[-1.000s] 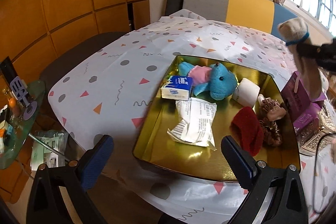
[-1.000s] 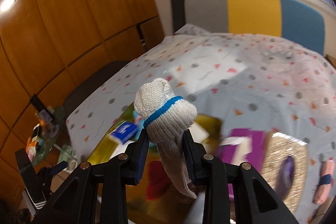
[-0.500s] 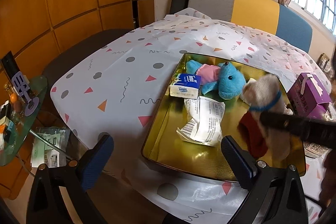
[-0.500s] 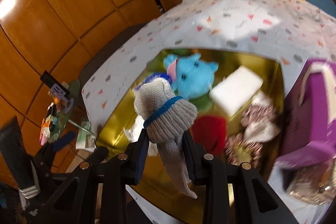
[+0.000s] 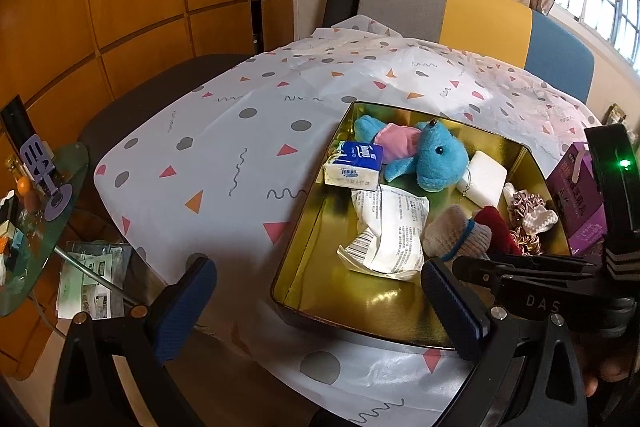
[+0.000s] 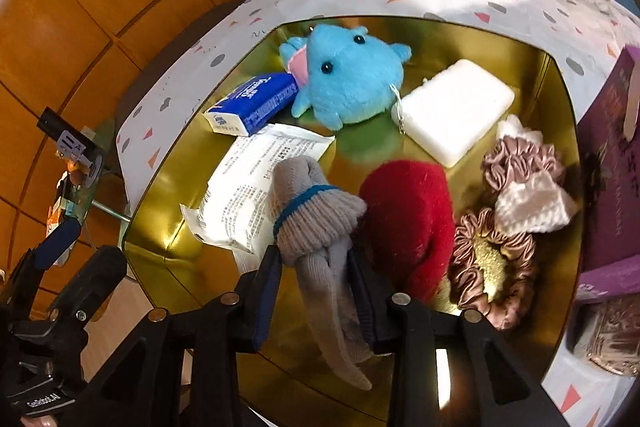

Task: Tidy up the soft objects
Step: 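Release the white glove into the gold tray with the right tool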

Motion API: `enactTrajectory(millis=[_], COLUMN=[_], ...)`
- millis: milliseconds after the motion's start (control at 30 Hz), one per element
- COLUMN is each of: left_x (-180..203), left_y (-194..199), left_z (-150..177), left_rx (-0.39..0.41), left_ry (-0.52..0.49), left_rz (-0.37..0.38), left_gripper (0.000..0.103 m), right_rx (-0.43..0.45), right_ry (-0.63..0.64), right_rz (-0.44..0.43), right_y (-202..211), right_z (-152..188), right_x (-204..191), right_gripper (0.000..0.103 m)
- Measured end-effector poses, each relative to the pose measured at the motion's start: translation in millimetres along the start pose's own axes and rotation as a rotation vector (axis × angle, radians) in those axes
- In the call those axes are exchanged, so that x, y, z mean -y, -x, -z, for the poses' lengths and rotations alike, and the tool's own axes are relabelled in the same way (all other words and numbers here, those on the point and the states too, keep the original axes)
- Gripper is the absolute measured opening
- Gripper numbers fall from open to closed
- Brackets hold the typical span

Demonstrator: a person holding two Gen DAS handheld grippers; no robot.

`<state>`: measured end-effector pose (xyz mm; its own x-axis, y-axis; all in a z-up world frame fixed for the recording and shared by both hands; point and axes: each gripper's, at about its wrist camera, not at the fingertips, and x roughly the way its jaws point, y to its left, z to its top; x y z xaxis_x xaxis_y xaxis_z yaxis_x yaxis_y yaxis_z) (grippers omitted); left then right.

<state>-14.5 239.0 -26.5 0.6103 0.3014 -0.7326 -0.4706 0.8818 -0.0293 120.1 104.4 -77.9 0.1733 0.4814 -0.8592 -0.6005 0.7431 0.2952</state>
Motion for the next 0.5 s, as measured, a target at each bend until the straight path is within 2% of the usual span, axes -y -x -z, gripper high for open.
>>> enactTrajectory(millis=[233,500], left_x=[3,5], left_y=[3,8], left_z=[0,-1], left_rx=[0.007,0.016], left_ry=[-0.01,-0.013], left_rz=[0.005,0.015], left_gripper=[0.103,0.103], right_rx=[0.036,0.137], right_ry=[-0.011,-0.022], right_rz=[-0.003,0.04], right_y=[9,40], right_z=[4,3], right_x=[2,5], right_gripper=[0.043,0.043])
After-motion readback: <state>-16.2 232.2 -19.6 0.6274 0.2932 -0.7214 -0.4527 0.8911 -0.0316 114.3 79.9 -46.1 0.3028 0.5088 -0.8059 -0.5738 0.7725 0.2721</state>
